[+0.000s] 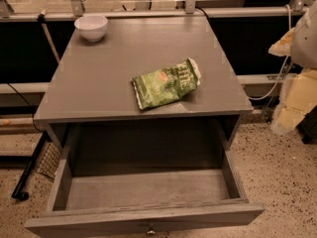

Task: Place green jalapeno chip bag into top drawer

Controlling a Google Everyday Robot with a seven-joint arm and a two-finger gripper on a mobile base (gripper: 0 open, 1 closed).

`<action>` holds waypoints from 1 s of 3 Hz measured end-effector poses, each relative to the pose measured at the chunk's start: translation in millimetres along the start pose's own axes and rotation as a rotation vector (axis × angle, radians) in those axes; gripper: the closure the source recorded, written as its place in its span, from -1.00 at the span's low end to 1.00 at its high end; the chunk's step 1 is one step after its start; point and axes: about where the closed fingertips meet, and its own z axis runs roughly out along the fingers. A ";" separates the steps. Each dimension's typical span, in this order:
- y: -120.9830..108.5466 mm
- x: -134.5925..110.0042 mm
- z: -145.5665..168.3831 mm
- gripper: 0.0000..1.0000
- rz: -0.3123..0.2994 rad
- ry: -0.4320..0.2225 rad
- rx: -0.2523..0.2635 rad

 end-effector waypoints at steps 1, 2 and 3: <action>-0.5 -0.5 -0.5 -1.00 -0.001 -0.001 0.003; -20.9 -17.9 10.9 -1.00 -0.045 -0.056 0.000; -47.1 -49.9 30.1 -1.00 -0.131 -0.118 -0.015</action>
Offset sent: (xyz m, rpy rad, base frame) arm 0.0637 0.0295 -0.0076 0.0958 -0.0303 0.1395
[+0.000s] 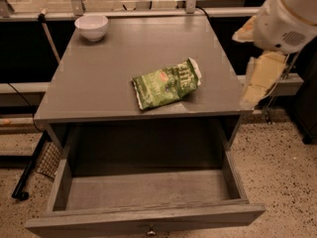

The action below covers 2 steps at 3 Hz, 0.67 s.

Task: Place green jalapeno chip bag into top drawer

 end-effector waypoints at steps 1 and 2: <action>-30.3 -28.9 26.6 -1.00 -0.031 -0.037 -0.026; -48.2 -48.6 53.0 -1.00 0.017 -0.063 -0.059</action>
Offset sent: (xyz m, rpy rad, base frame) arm 0.0978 0.0812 -0.0405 0.1275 0.1227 -0.0456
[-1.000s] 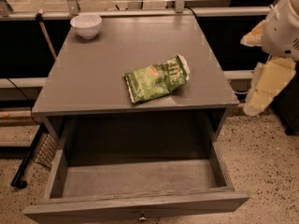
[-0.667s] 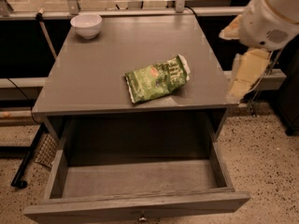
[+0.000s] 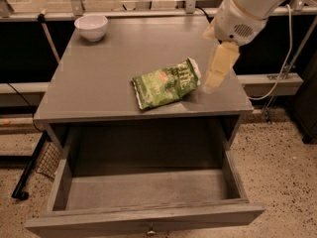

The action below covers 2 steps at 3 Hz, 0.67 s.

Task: Place green jalapeno chip bag into top drawer

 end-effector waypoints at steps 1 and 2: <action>-23.4 -11.4 34.0 -1.00 0.051 -0.023 -0.041; -23.4 -11.5 34.1 -1.00 0.051 -0.023 -0.041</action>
Offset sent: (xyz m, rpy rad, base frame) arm 0.0269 0.0160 -0.0184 0.0323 0.0457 -0.0251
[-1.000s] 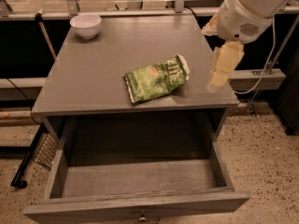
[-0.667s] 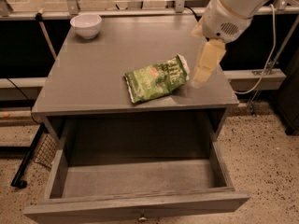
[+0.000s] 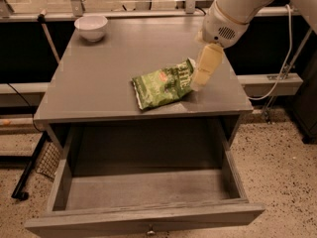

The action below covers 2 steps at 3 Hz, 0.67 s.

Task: Place green jalapeno chip bag into top drawer

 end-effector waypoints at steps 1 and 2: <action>-12.3 -2.4 13.1 -1.00 0.002 -0.031 -0.007; -31.8 -6.8 33.4 -1.00 0.013 -0.057 -0.019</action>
Offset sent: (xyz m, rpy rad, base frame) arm 0.0648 0.0181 -0.0349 0.0902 0.0241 -0.0009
